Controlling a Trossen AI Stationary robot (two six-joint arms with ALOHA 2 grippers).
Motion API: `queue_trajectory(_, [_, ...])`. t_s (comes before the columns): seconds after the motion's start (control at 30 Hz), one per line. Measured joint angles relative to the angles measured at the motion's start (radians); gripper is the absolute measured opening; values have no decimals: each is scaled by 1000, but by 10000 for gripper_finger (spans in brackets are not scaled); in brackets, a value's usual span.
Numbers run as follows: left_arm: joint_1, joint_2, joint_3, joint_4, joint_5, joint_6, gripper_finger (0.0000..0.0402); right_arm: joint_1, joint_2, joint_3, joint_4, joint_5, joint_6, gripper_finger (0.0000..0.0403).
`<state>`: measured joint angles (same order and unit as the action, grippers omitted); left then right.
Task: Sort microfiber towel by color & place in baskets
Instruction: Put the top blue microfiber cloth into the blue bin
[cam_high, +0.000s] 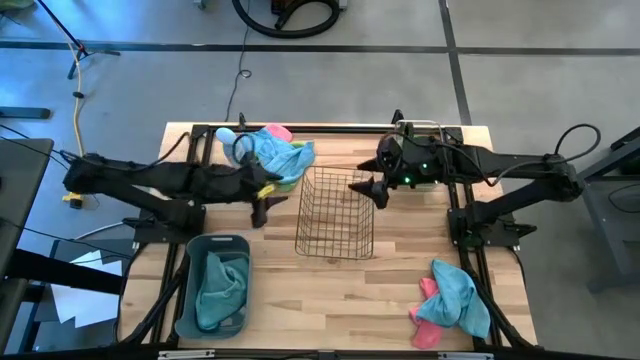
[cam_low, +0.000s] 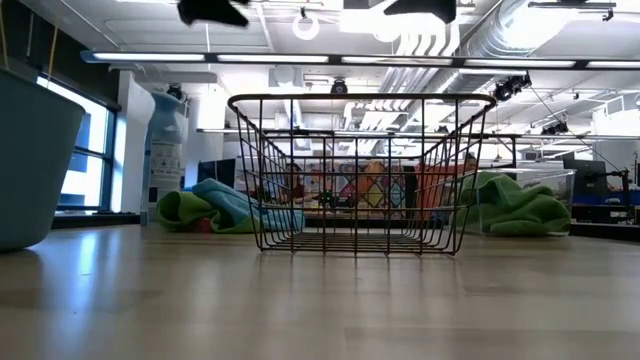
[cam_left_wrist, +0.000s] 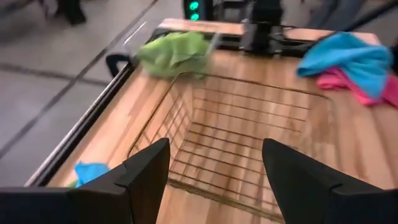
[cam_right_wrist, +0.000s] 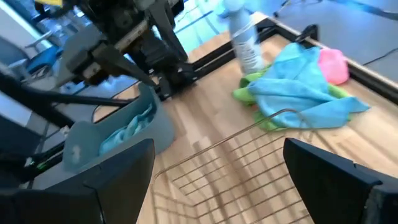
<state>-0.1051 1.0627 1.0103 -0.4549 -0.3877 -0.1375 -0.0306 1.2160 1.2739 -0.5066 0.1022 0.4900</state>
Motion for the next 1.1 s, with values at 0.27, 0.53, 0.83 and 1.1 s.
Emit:
queue_trajectory(0.27, [228,174,120,-30,101,-35,243,-167,0,0,-70,30,-103,353])
queue_trajectory(0.53, [399,424,379,-426,117,-48,243,-378,0,0,-108,-186,-203,353])
queue_trajectory(0.83, [492,652,409,-602,116,-137,243,-469,0,0,-107,-319,-270,353])
queue_trajectory(1.1, [572,783,409,-594,110,-44,243,-467,0,0,-102,-319,-213,353])
